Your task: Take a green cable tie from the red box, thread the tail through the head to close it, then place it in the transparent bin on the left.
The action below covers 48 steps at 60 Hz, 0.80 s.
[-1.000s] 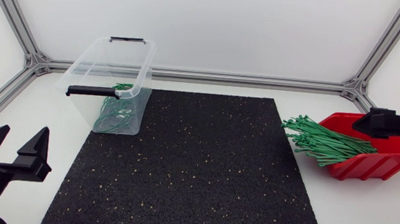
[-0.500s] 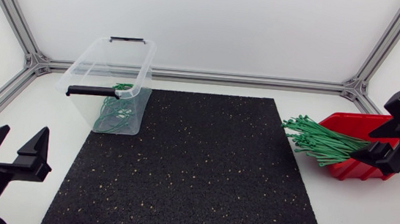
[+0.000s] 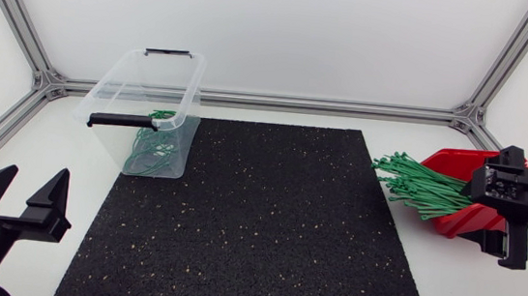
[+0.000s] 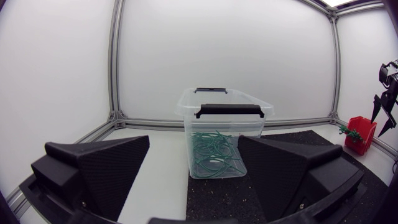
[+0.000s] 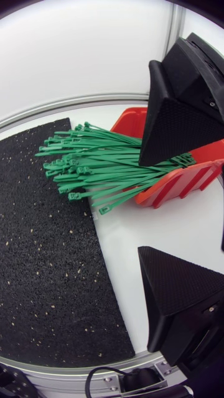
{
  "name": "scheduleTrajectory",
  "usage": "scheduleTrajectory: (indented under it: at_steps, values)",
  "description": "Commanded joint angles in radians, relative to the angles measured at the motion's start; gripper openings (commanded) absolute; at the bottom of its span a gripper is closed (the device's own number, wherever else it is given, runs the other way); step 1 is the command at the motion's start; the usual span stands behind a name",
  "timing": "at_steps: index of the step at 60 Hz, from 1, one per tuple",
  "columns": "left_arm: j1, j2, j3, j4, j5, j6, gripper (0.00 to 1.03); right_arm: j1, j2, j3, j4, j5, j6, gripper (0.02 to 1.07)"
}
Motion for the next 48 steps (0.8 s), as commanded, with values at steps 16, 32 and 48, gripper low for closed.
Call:
scheduleTrajectory:
  at_steps: [16, 32, 48]
  values:
    - [-0.051, -0.005, -0.041, -0.009, -0.004, 0.002, 1.0, 0.074, 0.034, -0.083, 0.075, 0.041, -0.096, 0.63]
    - [-0.069, -0.005, -0.041, -0.009, -0.004, 0.002, 1.0, 0.089, 0.08, -0.128, 0.17, 0.063, -0.137, 0.47]
    - [-0.069, -0.005, -0.041, -0.009, -0.004, 0.002, 1.0, 0.095, 0.12, -0.144, 0.245, 0.086, -0.151, 0.41]
